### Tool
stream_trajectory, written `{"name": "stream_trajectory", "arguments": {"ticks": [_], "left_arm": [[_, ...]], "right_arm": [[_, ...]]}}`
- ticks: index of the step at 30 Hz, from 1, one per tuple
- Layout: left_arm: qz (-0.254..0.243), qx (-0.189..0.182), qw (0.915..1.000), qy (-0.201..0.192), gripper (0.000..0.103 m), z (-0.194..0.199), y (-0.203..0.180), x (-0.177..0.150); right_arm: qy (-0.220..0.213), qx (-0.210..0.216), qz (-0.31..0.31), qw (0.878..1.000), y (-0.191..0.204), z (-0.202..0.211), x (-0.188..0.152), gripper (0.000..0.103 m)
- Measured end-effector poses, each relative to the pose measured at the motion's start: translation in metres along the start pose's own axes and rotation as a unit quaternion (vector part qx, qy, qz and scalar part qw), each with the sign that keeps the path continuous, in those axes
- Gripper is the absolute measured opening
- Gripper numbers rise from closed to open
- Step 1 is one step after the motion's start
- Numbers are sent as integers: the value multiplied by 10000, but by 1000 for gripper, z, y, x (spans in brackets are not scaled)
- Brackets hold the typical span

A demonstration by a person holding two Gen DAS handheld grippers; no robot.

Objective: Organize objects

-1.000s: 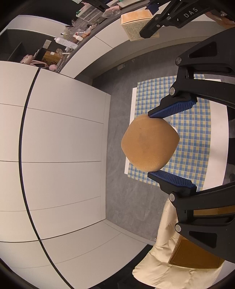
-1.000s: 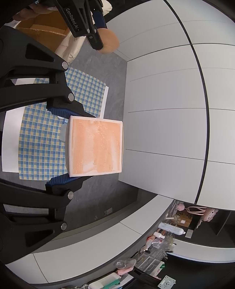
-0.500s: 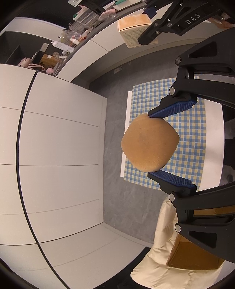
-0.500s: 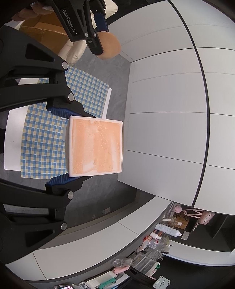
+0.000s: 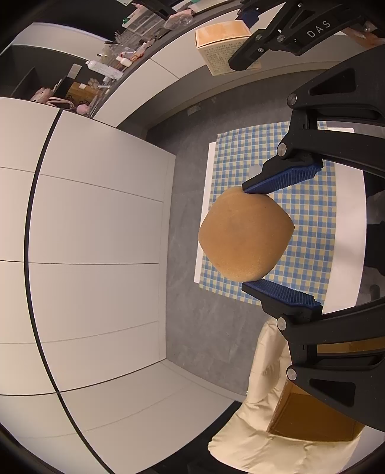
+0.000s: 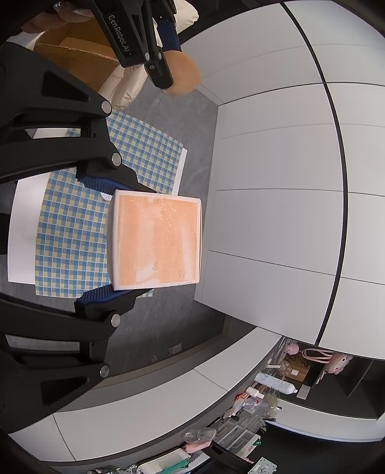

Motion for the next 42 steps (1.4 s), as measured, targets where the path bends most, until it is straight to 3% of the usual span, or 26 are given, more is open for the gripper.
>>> {"name": "stream_trajectory", "arguments": {"ticks": [14, 25, 30, 37, 42], "left_arm": [[-52, -53, 10000, 41, 60, 11, -1, -23], [-100, -123, 9999, -3, 60, 33, 1, -56], [-44, -160, 9999, 14, 59, 43, 9, -77], [-127, 113, 9997, -158, 60, 64, 18, -114], [-112, 52, 9997, -189, 60, 78, 26, -142]], "right_arm": [[1, 20, -55, 10000, -4, 10, -17, 54], [85, 65, -157, 9998, -8, 24, -50, 54], [119, 105, -316, 9994, -9, 36, -71, 54], [30, -128, -369, 9992, -10, 63, -108, 54], [16, -76, -404, 9992, -5, 84, -138, 54]]}}
Point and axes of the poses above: each gripper's, at about its wrist camera, not at the fingertips, and z roughly against the way its jaws point, y to its left, x to its top, the point moved 5 cm from there along -z, roughly the way its jaws point, and after that the axes turned 5 degrees about y, right-handed, at the moved point
